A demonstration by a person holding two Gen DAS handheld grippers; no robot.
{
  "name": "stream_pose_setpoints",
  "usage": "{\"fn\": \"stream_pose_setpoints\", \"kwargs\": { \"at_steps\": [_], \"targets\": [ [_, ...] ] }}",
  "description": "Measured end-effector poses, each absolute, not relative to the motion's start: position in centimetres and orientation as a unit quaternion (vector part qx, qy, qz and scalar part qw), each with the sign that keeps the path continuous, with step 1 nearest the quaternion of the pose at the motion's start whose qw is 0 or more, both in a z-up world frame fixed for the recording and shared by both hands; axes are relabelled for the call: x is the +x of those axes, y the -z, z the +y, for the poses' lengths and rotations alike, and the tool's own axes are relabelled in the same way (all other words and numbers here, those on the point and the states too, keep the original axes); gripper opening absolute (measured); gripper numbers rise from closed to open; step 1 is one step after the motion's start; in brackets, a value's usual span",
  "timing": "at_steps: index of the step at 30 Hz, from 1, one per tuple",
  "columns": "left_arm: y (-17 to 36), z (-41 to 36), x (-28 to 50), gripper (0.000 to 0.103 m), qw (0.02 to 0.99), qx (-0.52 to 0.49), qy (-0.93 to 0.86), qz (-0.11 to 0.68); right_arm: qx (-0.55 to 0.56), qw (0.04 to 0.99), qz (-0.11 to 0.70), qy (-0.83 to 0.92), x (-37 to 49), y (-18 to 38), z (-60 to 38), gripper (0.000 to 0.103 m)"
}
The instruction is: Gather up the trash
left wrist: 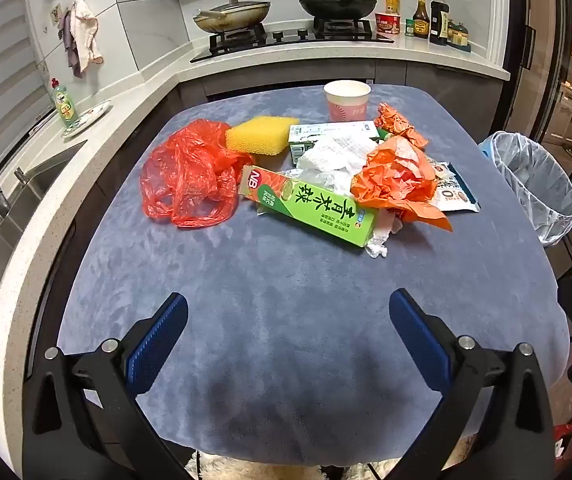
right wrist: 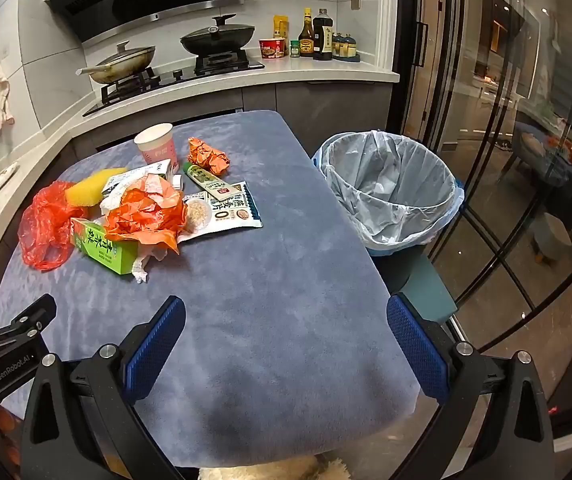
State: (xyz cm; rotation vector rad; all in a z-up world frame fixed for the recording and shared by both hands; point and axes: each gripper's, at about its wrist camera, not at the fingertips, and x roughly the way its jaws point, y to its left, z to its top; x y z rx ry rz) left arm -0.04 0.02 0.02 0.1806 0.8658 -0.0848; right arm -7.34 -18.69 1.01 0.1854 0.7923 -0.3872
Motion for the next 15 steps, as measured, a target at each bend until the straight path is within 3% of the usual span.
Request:
{"fn": "stream_pose_setpoints", "kwargs": {
  "at_steps": [15],
  "targets": [
    [0.4,0.6,0.2,0.096,0.902,0.088,0.038,0.422,0.085,0.901,0.382,0.186,-7.1,-0.9,-18.6,0.097]
  ]
}}
